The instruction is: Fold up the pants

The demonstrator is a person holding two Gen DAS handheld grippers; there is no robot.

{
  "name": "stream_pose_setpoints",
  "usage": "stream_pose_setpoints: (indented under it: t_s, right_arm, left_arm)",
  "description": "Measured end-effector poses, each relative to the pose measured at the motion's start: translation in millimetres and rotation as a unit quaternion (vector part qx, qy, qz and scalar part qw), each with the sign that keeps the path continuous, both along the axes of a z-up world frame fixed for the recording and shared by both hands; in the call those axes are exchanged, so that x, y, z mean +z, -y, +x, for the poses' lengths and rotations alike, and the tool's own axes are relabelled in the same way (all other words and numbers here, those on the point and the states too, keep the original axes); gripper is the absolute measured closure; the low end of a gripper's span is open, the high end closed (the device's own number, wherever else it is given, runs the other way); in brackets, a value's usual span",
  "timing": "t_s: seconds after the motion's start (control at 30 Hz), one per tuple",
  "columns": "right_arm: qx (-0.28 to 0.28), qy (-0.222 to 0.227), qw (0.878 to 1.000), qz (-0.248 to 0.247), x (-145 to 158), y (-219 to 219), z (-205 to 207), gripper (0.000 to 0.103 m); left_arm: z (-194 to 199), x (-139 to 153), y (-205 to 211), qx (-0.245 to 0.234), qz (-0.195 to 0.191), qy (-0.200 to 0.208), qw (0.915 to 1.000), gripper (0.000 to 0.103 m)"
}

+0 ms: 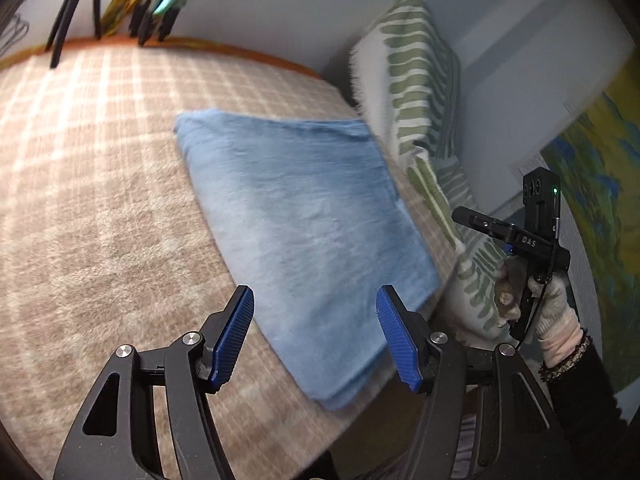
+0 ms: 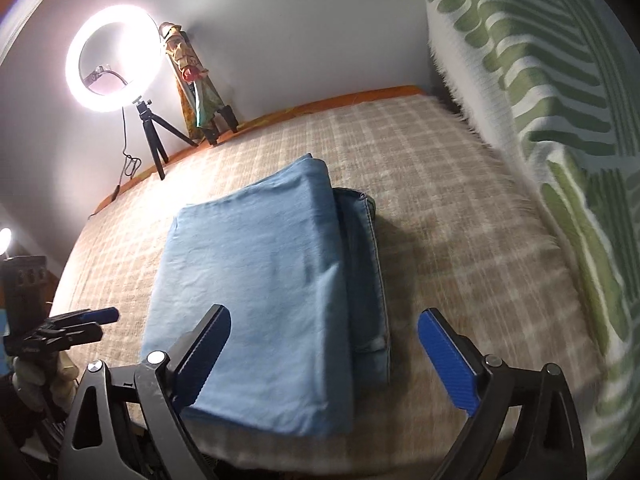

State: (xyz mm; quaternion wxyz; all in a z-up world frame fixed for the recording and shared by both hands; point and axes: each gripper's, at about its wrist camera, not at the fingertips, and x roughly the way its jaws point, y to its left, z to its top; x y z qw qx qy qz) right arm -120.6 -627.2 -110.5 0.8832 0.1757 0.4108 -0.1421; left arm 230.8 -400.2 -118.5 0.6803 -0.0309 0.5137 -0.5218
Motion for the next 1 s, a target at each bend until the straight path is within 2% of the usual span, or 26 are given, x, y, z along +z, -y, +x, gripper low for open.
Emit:
stream_pose_setpoints:
  t_s: [0.1,0.3,0.53,0.63,0.8,0.97,1.0]
  right_arm:
    - [0.013,0.000,1.000,0.017,-12.1,15.4,9.6,0.000]
    - [0.048,0.009,0.996,0.072,-37.1,37.4,32.7,0.000]
    - [0.071,0.025,0.987,0.142,-60.8,60.8,46.0,0.000]
    - [0.083,0.030,0.980,0.179,-74.3,69.3,47.5,0.000]
    - [0.124,0.076,0.960,0.240,-86.7,72.5,48.7,0.000]
    - [0.180,0.081,0.951,0.237,-90.6,50.1,64.3,0.001]
    - [0.180,0.078,0.954,0.227,-90.7,45.5,68.6,0.002]
  left_arm:
    - [10.1,-11.7,1.6,0.012,0.011,0.000,0.9999,0.040]
    - [29.2,-32.4,-2.8,0.043,0.014,-0.046,0.9979,0.040]
    - [30.0,-41.8,2.9,0.045,0.008,-0.057,0.9973,0.040]
    - [30.4,-41.5,7.5,0.045,0.001,-0.060,0.9972,0.040]
    - [29.5,-41.6,18.2,0.039,-0.011,-0.054,0.9977,0.039]
    - [31.6,-42.4,26.4,0.041,-0.024,-0.056,0.9973,0.039]
    - [32.4,-42.5,29.9,0.042,-0.026,-0.058,0.9971,0.039]
